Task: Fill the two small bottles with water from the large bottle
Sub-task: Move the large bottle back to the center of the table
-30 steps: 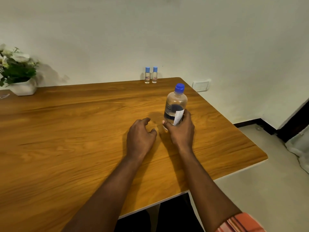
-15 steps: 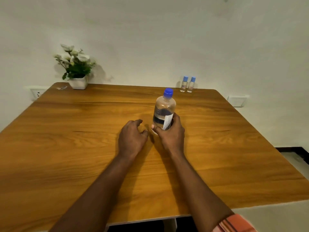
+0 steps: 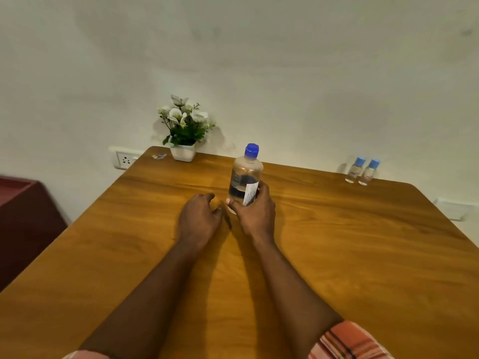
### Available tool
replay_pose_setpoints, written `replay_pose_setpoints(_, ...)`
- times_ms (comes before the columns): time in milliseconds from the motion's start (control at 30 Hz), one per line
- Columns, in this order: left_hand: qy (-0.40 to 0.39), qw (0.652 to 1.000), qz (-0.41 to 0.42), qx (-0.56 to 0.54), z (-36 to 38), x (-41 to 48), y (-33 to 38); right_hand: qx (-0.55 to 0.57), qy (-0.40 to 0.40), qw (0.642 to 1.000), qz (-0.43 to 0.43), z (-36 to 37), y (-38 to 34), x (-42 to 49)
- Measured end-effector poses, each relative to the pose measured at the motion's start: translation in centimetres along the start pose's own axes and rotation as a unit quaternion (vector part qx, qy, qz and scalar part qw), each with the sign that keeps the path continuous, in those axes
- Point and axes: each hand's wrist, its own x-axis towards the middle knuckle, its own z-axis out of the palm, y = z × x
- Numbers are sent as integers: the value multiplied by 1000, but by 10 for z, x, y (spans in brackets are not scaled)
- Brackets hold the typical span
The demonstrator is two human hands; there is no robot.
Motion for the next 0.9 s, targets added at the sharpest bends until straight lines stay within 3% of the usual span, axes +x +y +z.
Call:
replay_pose_setpoints(500, 13, 999, 19, 34, 38, 145, -22, 9, 48, 999, -5, 78, 17, 124)
replay_pose_setpoints(900, 58, 996, 53, 48, 55, 191, -33, 0, 46, 998, -37, 103, 24, 169)
